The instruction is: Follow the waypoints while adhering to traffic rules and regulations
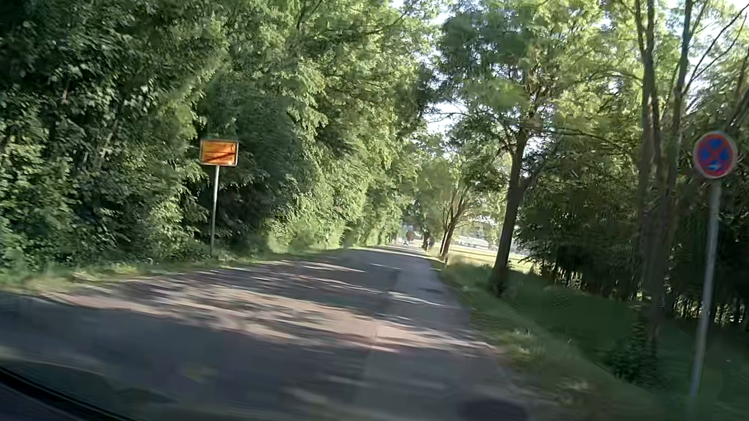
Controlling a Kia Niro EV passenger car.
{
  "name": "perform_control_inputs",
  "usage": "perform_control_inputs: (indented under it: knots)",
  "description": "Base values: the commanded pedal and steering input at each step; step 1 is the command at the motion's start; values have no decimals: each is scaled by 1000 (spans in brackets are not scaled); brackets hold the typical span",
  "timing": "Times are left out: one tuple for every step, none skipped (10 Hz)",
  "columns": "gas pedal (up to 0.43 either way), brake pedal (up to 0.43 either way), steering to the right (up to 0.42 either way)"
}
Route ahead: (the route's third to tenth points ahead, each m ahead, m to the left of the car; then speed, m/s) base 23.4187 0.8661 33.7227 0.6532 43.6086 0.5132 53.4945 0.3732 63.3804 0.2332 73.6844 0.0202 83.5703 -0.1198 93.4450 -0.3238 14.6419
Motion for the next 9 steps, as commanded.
perform_control_inputs:
  knots:
    - [280,6,1]
    - [280,6,1]
    - [280,6,1]
    - [280,6,-1]
    - [280,6,-1]
    - [280,6,-1]
    - [280,6,1]
    - [280,6,2]
    - [280,6,1]
